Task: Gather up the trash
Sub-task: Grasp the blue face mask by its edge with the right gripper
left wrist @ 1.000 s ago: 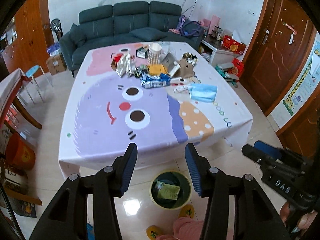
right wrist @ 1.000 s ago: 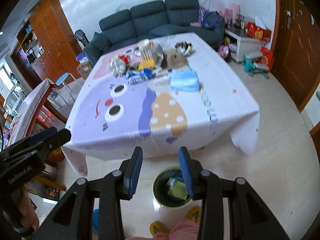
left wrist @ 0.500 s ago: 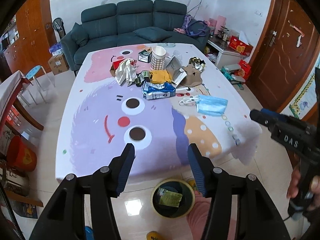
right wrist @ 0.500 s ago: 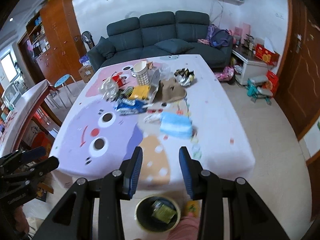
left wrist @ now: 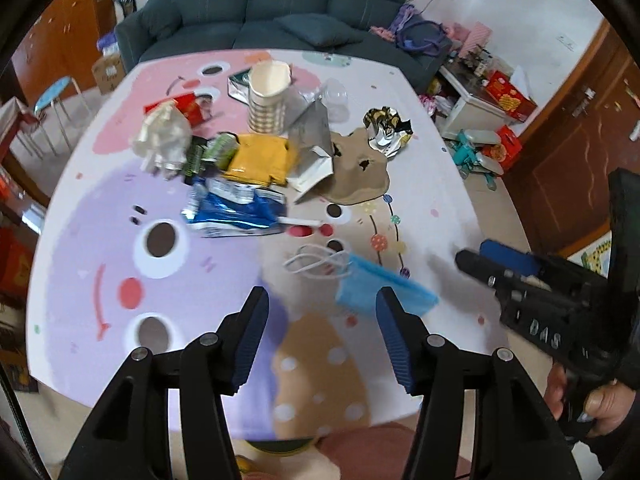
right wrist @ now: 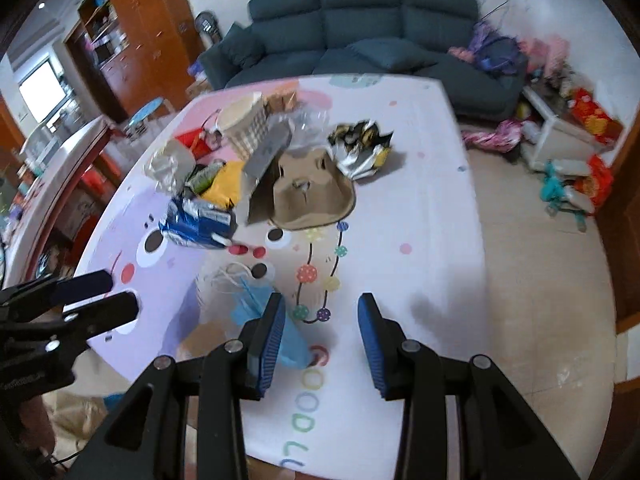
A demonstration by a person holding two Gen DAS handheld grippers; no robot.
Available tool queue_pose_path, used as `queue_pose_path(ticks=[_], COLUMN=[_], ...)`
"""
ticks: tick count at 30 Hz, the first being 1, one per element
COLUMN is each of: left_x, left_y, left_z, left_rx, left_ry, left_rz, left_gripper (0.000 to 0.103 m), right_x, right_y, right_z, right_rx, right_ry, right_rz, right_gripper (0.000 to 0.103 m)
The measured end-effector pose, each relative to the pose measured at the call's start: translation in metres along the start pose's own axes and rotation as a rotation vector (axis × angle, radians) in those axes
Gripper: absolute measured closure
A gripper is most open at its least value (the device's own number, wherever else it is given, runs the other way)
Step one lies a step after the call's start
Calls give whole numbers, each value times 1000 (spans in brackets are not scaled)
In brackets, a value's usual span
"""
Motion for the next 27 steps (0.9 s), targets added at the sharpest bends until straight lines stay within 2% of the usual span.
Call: queue_pose_path(ticks=[5,8,12,17,18,19,22,27], left_x=[2,0,-6,-11,-11,-10,-2,15], left_y=[-2,9,25,46,50,53,64,80], left_z=[-25,-32,-33,-30,-29,-28,-27,-28], left_rx=[35,67,100,133,138,143,161,151], left_ry=[42,59,75,76,73,70,54,32], left_rz=[55,92,145,220,237,249,280,357], left_gripper=[49,49,49,49,49,49,49,49], right_x=[-3,-5,-8,-14,-15,-16,-16,-5], right_y=[8,22,39,53,53,54,51,39], right_z=[-19,-30,-50,-75,-78,-81,-87,-78], right_rx=[140,191,226,229,229,228,242,243], right_ry=[79,105,149,208,217,222,247,202], right_rz=[93,144,204,284,289,293,298,275], right_gripper=[65,65,65,65,67,77,93,96])
Point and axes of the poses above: each gripper's, at about its wrist camera, not at the fingertips, and z roughly against the way its jaws point, y to its left, x to its top, the point moved 4 cm from there along -z, roughly the way its jaws point, and after that the axes turned 5 degrees about -y, right-handed, at the moved point
